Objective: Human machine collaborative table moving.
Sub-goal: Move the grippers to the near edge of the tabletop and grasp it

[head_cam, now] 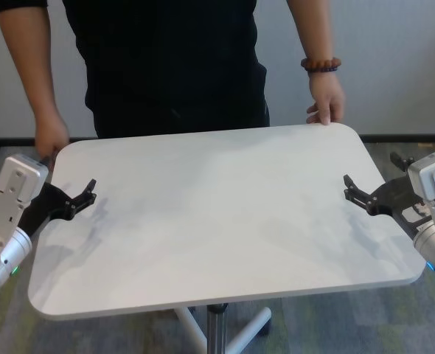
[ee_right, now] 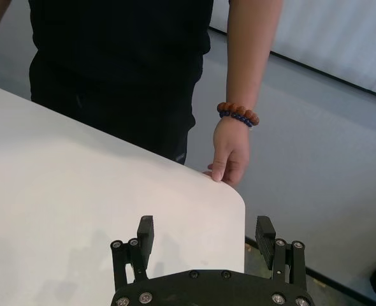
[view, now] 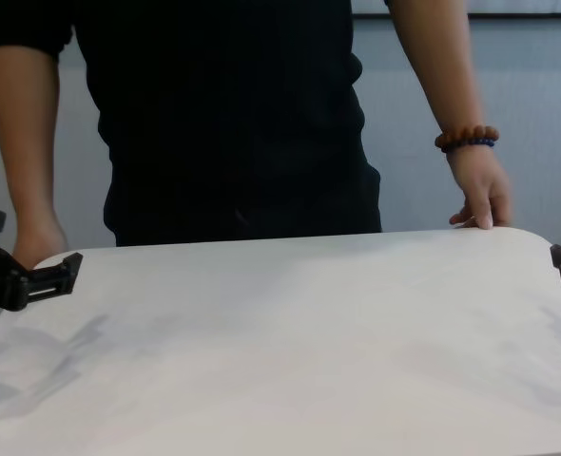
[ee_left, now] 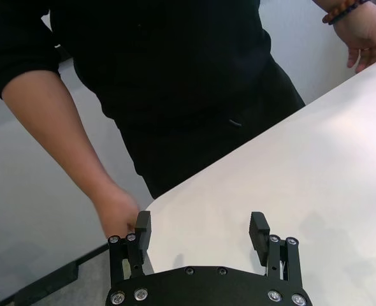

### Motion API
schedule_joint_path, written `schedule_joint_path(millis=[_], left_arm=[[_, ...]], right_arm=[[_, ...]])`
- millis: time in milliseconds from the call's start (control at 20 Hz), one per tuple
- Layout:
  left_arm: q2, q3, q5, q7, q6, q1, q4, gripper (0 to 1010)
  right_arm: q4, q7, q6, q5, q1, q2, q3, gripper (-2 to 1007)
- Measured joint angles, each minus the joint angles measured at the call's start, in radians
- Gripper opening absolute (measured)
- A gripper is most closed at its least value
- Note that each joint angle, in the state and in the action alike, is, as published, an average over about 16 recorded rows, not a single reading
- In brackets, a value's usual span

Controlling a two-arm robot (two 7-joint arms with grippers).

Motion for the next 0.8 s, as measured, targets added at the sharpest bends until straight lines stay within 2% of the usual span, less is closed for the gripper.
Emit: schedule_joint_path(millis=[500, 800], left_arm=[[0.001, 0.0, 0.002, 0.003, 0.0, 0.001, -0.001, 1001], [0.019, -0.013, 0.019, 0.022, -0.003, 0.03, -0.038, 1001]], right_arm=[[0.0, 0.0, 0.0, 0.0, 0.0, 0.0, 0.0, 1001], [-0.013, -0.001, 0.005, -0.003, -0.008, 0.004, 0.002, 1001]])
